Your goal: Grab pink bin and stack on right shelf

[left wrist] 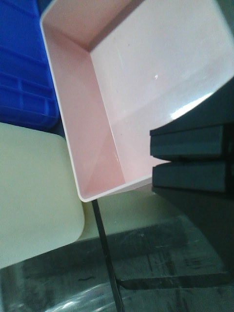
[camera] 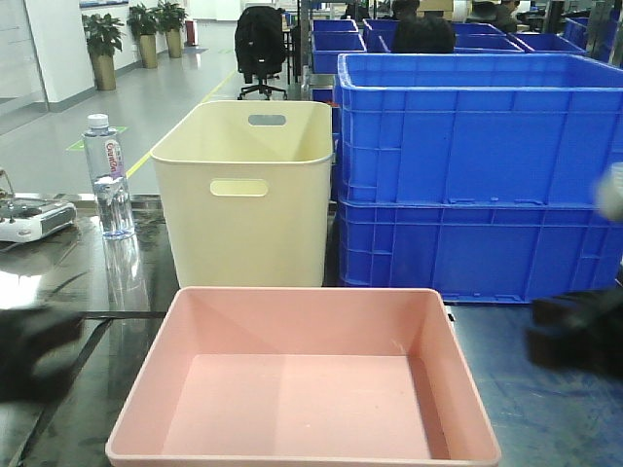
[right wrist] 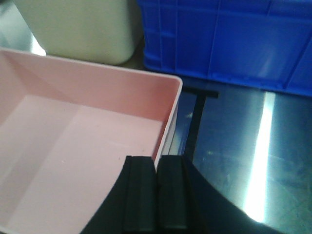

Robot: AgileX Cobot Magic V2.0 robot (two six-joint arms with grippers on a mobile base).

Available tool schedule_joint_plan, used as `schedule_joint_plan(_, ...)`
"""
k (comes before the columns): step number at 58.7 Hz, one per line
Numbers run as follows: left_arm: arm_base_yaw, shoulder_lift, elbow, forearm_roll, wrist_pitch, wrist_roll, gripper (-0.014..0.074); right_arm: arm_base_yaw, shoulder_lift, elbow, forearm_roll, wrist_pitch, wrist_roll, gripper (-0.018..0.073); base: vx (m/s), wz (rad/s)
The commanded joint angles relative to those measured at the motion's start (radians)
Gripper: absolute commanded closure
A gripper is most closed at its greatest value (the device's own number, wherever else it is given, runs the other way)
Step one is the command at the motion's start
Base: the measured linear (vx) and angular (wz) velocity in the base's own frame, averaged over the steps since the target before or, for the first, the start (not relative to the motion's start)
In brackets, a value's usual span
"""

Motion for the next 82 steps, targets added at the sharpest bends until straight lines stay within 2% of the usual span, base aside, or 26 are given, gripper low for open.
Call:
schedule_joint_plan(1,-0.002,-0.194,0.186,-0.047,-0.184,0.019,0.0605,-0.006,-0.188,0.164,-0.018,-0.271,-0.009,0.0573,0.0,0.0)
schedule_joint_plan(6,-0.002,-0.37,0.427,-0.056,-0.354,0.027,0.0605,-0.007,-0.35,0.403,-0.022,-0.503,-0.009,0.0572,0.0,0.0)
schedule_joint_plan(10,-0.002,-0.483,0.562,-0.056,-0.503,0.027,0.0605,-0.007,-0.407,0.519,-0.02,-0.62,-0.009,0.057,0.0,0.0)
schedule_joint_plan(13,-0.002,-0.539,0.62,-0.055,-0.583,0.036,0.0605,-0.007,-0.417,0.563,-0.015,-0.648,-0.008,0.0569,0.0,0.0)
schedule_joint_plan(18,-0.002,-0.581,0.654,-0.052,-0.633,0.046,0.0605,-0.007,-0.399,0.572,-0.023,-0.661,-0.01,0.0568,0.0,0.0)
schedule_joint_plan(54,-0.002,-0.582,0.661,-0.051,-0.63,0.045,0.0604,-0.007,-0.389,0.572,-0.023,-0.673,-0.01,0.0568,0.0,0.0)
schedule_joint_plan(57,-0.001,-0.59,0.682,-0.008,-0.629,0.077,0.0604,-0.007,-0.389,0.572,-0.023,-0.673,-0.01,0.0568,0.0,0.0)
schedule_joint_plan(61,0.017,-0.65,0.749,0.055,-0.602,0.082,0.0604,-0.007,-0.389,0.572,-0.023,-0.673,-0.01,0.0568,0.0,0.0)
schedule_joint_plan(69,0.101,-0.839,0.918,0.067,-0.504,0.035,0.0604,-0.007,-0.389,0.572,-0.023,-0.671,-0.01,0.0568,0.0,0.01)
schedule_joint_plan(74,0.132,-0.947,0.913,0.118,-0.375,0.037,0.0604,-0.007,-0.389,0.572,-0.023,-0.671,-0.01,0.0568,0.0,0.0)
schedule_joint_plan(82,0.137,-0.931,0.913,0.125,-0.352,0.037,0.0604,-0.007,-0.391,0.572,-0.023,-0.671,-0.01,0.0568,0.0,0.0)
